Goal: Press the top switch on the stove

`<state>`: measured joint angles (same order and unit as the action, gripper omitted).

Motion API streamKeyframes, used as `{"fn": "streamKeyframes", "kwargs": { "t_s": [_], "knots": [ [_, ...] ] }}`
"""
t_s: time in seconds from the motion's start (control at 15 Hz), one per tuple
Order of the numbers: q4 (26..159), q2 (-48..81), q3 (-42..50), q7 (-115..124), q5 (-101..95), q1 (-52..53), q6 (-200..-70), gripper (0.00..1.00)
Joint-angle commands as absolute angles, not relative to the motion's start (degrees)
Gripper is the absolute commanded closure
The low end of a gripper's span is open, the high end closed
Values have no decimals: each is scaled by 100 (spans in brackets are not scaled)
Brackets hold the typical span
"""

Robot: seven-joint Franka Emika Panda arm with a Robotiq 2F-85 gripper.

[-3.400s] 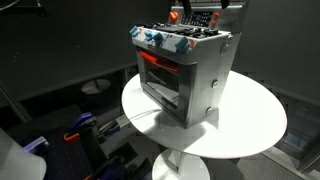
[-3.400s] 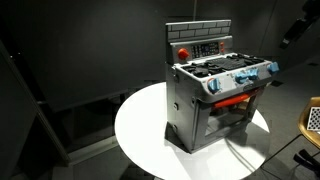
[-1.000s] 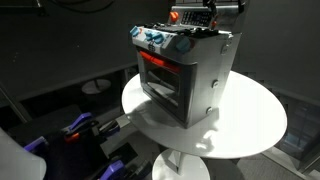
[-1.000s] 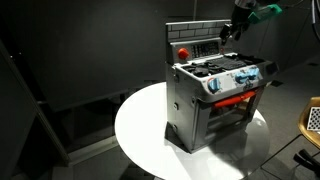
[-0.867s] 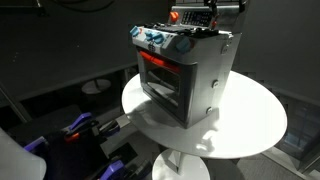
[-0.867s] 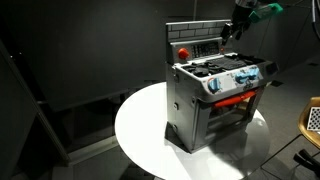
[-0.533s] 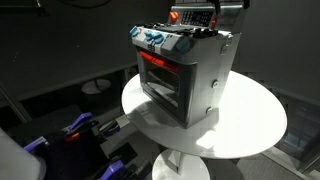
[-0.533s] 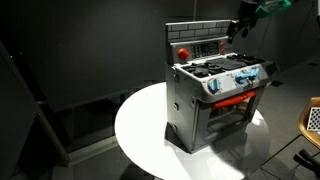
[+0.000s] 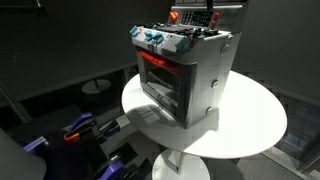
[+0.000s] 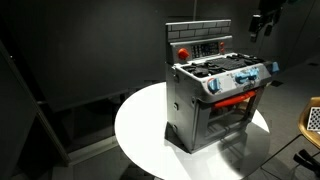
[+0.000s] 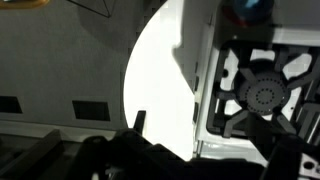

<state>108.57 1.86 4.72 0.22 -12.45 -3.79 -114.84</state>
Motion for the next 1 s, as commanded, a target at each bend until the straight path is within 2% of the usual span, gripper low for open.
{"fn": "streamKeyframes", "kwargs": {
  "t_s": [0.0,0.4,0.93],
  "knots": [
    [11279,-402,520,-481,-1130,-472,-10807,0],
    [11908,-1205,655,-911,-1058,-549,-10226,0],
    [12793,-2269,833,-952,-512,-539,-10293,0]
  ]
}}
